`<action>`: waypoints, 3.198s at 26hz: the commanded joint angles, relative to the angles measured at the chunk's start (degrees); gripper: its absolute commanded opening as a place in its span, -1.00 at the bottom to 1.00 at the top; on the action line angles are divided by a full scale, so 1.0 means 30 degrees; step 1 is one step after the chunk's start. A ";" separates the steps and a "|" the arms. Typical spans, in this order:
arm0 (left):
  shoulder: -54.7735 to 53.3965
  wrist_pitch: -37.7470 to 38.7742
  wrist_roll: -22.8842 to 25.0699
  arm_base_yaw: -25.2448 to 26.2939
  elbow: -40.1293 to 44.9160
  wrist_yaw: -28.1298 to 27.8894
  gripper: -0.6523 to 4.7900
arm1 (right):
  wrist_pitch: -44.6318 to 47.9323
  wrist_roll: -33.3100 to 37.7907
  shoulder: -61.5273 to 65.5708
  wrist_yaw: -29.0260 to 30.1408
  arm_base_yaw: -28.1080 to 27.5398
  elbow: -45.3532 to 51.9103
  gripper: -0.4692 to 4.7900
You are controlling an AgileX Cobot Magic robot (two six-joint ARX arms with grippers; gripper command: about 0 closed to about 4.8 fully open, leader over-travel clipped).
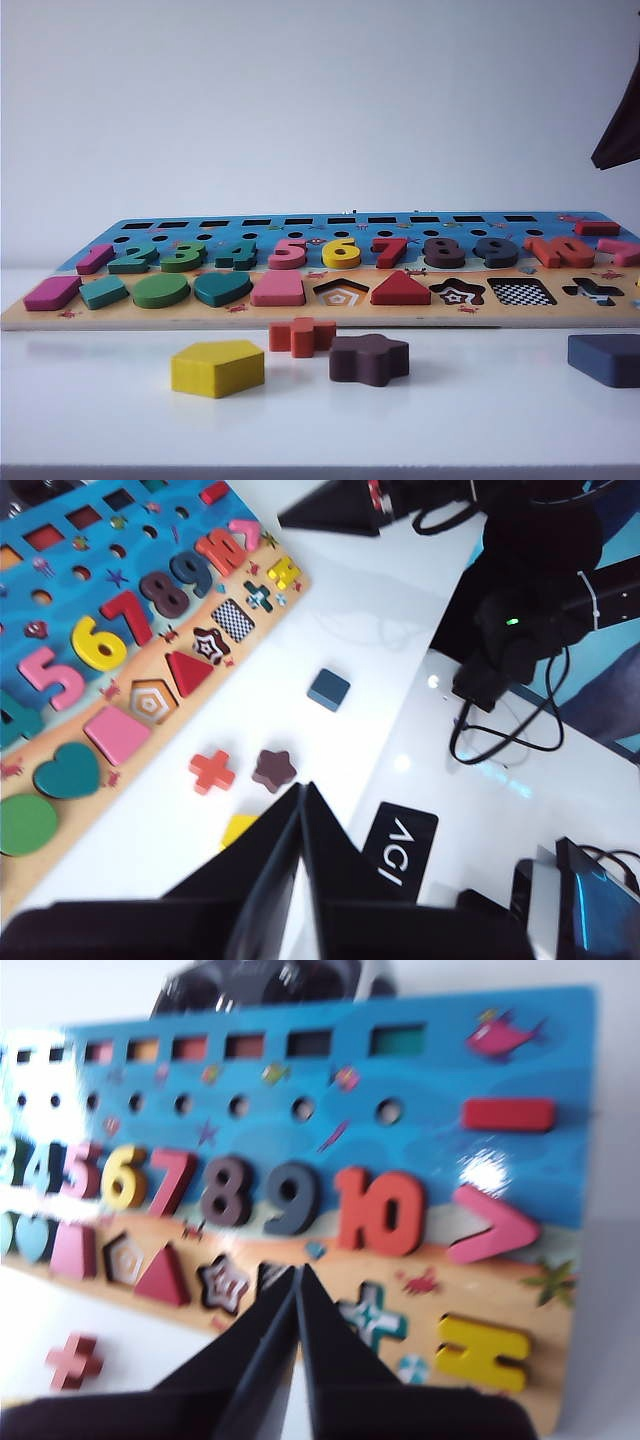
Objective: Insert the cube into the slot.
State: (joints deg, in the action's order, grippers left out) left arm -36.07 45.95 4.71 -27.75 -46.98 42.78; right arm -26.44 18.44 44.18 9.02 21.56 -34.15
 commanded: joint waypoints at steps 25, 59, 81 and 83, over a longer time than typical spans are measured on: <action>-0.0393 -0.0364 0.0153 0.2688 0.0437 0.0248 -0.72 | -0.9683 0.0007 0.3701 0.0714 0.3694 -0.3206 0.65; -0.0408 -0.0335 0.0138 0.3395 0.0452 0.0379 -0.72 | -1.2633 0.5945 1.0673 0.1392 0.6790 -0.7366 0.26; -0.0408 -0.0211 0.0153 0.3395 0.0517 0.0372 -0.72 | -1.2269 0.6484 1.2189 -0.0095 0.7031 -0.7366 0.47; -0.0401 -0.0211 0.0160 0.3395 0.0721 0.0372 -0.72 | -1.2182 0.6484 1.2284 -0.0087 0.7031 -0.7366 0.36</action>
State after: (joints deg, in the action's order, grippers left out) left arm -37.19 45.67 4.73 -17.56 -45.06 43.20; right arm -63.40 37.71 81.01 9.15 42.52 -56.12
